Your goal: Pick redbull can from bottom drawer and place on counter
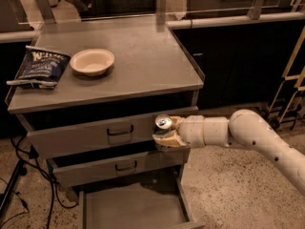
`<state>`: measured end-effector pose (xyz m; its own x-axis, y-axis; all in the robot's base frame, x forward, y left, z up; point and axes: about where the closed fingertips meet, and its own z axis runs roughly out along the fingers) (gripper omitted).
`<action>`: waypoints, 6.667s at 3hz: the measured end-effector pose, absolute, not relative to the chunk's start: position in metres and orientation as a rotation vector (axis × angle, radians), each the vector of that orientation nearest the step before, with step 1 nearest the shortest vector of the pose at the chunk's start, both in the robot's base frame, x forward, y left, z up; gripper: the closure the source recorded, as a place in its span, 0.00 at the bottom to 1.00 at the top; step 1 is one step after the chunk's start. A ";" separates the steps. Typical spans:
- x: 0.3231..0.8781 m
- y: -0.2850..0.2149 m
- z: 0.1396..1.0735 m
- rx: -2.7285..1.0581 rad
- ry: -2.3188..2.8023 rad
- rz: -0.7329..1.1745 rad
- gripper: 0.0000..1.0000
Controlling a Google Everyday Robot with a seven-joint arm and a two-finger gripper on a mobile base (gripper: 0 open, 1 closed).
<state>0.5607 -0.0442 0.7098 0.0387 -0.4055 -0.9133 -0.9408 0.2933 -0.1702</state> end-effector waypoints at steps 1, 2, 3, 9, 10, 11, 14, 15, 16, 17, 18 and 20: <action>0.572 -0.053 0.751 -1.284 1.514 0.650 1.00; 0.584 -0.060 0.793 -1.293 1.470 0.633 1.00; 0.587 -0.062 0.797 -1.288 1.468 0.629 1.00; 0.628 -0.127 0.918 -1.183 1.449 0.536 1.00; 0.640 -0.129 0.923 -1.164 1.439 0.584 1.00; 0.670 -0.127 0.935 -1.162 1.422 0.663 1.00; 0.709 -0.111 0.956 -1.184 1.408 0.754 1.00; 0.717 -0.101 0.946 -1.216 1.434 0.812 1.00; 0.718 -0.087 0.929 -1.273 1.479 0.884 1.00; 0.717 -0.080 0.910 -1.312 1.519 0.935 1.00; 0.716 -0.076 0.900 -1.340 1.542 0.957 1.00; 0.728 -0.074 0.893 -1.350 1.551 0.891 1.00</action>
Offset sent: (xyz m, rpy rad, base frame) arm 0.0399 -0.0291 0.1376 0.0281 -0.1249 0.0202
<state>0.7277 -0.0738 0.8927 -0.0328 -0.3639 -0.9309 -0.9875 0.1555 -0.0260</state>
